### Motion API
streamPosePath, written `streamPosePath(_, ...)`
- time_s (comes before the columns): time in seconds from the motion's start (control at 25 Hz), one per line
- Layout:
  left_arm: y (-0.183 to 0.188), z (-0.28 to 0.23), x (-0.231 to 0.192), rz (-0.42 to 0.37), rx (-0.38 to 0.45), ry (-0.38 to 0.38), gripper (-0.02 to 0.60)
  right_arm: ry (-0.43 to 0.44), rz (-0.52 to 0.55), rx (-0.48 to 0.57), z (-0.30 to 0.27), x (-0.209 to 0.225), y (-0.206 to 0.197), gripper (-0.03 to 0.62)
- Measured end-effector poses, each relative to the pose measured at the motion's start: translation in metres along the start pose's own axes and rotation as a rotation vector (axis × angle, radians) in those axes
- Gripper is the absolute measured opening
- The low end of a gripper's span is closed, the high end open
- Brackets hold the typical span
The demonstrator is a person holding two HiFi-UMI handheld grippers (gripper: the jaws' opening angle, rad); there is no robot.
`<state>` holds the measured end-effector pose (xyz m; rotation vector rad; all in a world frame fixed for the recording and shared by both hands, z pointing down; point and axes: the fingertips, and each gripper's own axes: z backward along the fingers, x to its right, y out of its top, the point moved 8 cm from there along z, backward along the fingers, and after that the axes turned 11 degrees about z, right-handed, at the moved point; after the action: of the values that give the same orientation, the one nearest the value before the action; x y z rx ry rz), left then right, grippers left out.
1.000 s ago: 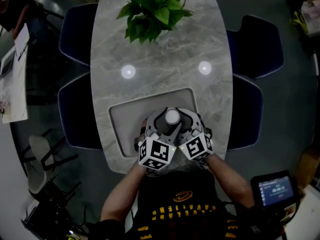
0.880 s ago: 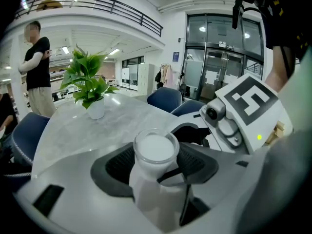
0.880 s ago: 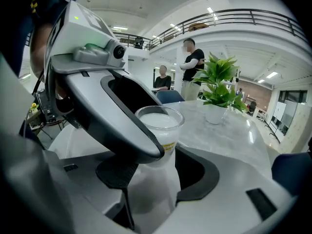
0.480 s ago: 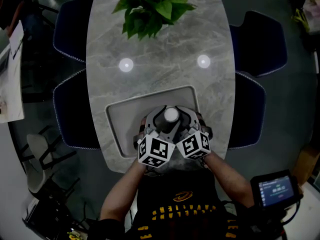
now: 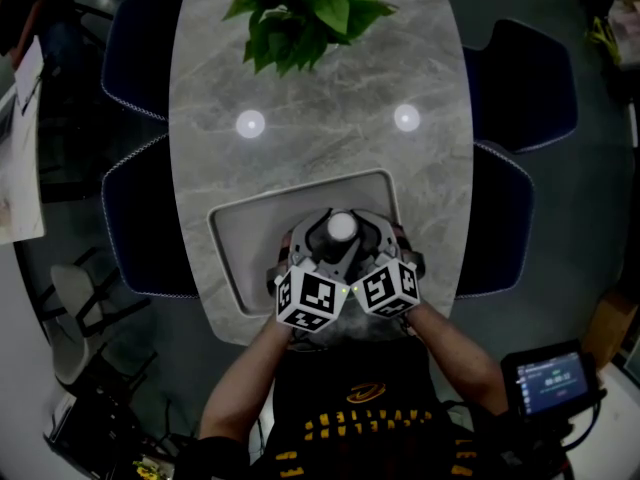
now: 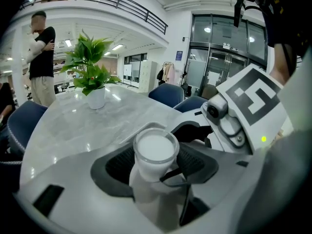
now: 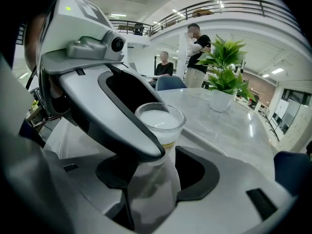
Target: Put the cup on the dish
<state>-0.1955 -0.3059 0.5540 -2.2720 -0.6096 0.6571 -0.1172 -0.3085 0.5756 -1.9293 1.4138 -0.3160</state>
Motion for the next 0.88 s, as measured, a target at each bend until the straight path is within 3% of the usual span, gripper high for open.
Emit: streamPosePath(0.88,-0.0021,-0.0052,-0.0012,-0.04,0.034,0.001,0.267,0.002,-0.023,-0.009,-0.005,0.0023,-0.0049,0.239)
